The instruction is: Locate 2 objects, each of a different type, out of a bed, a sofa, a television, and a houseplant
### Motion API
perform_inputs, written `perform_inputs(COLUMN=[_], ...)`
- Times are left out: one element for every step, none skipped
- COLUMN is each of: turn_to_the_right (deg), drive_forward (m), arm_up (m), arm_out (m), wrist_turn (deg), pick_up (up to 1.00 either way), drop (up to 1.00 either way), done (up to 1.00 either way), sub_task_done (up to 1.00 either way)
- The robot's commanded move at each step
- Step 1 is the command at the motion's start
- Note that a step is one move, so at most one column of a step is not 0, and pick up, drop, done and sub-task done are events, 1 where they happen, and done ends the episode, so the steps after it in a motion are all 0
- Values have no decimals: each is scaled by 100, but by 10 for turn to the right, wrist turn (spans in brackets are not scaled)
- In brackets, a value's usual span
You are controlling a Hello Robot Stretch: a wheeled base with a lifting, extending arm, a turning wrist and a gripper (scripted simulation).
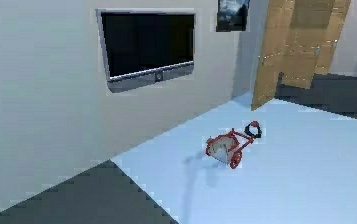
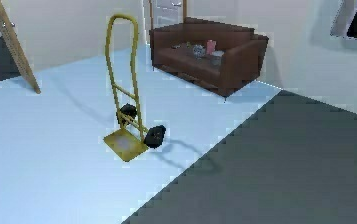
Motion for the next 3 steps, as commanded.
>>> perform_inputs(turn_to_the_right=[-210, 0, 0], drive_forward=[0, 100, 10], arm_up=[0, 0, 0], arm_out=[0, 0, 0], wrist_turn=[0, 0, 0], pick_up=[0, 0, 0], drop=[0, 0, 0], done=[0, 0, 0], sub_task_done=[0, 0, 0])
